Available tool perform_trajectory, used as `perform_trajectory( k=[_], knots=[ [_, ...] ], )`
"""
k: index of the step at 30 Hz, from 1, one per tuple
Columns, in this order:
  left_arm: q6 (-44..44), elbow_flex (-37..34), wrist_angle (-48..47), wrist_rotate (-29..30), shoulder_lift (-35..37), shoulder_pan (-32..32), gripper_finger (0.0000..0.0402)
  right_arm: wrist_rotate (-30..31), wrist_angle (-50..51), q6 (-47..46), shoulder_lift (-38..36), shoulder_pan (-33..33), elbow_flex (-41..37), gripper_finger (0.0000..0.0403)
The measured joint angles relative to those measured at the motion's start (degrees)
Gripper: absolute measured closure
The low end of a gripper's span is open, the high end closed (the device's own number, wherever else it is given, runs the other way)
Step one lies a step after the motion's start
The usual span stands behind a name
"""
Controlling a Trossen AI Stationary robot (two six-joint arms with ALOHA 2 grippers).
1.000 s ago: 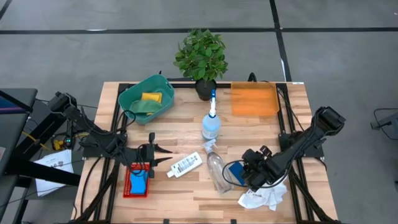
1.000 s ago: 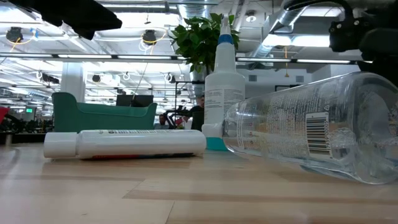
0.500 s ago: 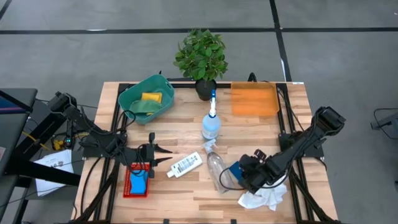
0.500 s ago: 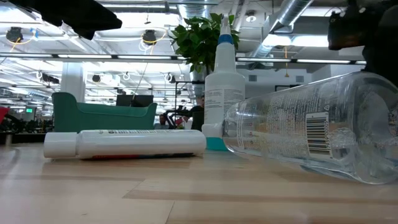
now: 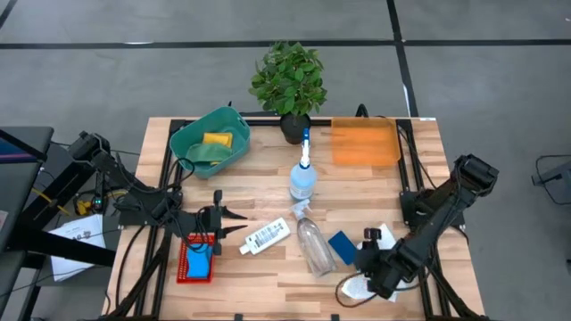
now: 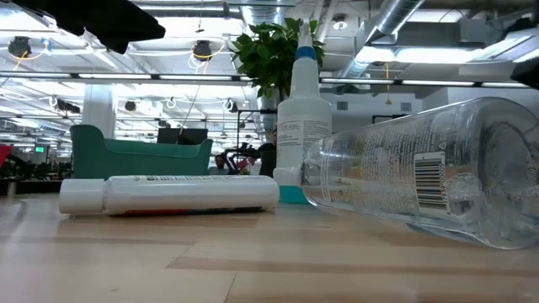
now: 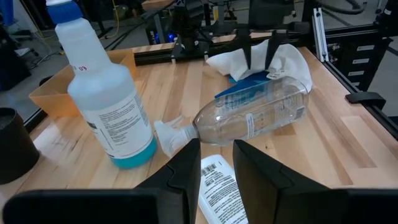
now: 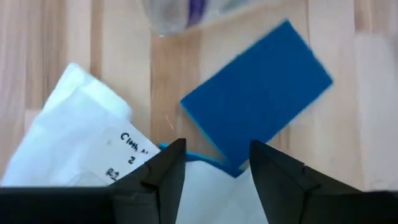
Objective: Pick & Place Kitchen Items
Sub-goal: Put the blue sponge into the red bin
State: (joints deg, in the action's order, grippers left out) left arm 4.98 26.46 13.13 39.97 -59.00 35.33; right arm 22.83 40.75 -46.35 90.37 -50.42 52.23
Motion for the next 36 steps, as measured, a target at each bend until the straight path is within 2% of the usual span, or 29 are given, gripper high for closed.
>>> perform_trajectory(
  k=[8, 15, 28, 32, 36],
  knots=[
    [0.0, 0.0, 0.4, 0.0, 0.0, 0.0, 0.0311, 3.4, -3.7, 11.8, 0.4, 0.3, 0.0, 0.0232],
    [0.0, 0.0, 0.3, 0.0, 0.0, 0.0, 0.0311, 2.3, -3.5, 16.4, 6.6, 1.0, 1.4, 0.0232],
    [-0.5, 0.0, 1.8, 0.0, 0.0, 0.0, 0.0311, 1.7, 0.2, 17.0, 15.1, -0.2, 5.6, 0.0232],
    [-1.4, 0.0, 2.0, 0.0, 0.0, 0.0, 0.0311, 1.7, 0.6, 16.9, 15.5, 0.0, 5.6, 0.0234],
    [-1.4, 0.0, 2.0, 0.0, 0.0, 0.0, 0.0311, 1.3, 0.8, 16.9, 14.7, 0.6, 5.5, 0.0257]
  ],
)
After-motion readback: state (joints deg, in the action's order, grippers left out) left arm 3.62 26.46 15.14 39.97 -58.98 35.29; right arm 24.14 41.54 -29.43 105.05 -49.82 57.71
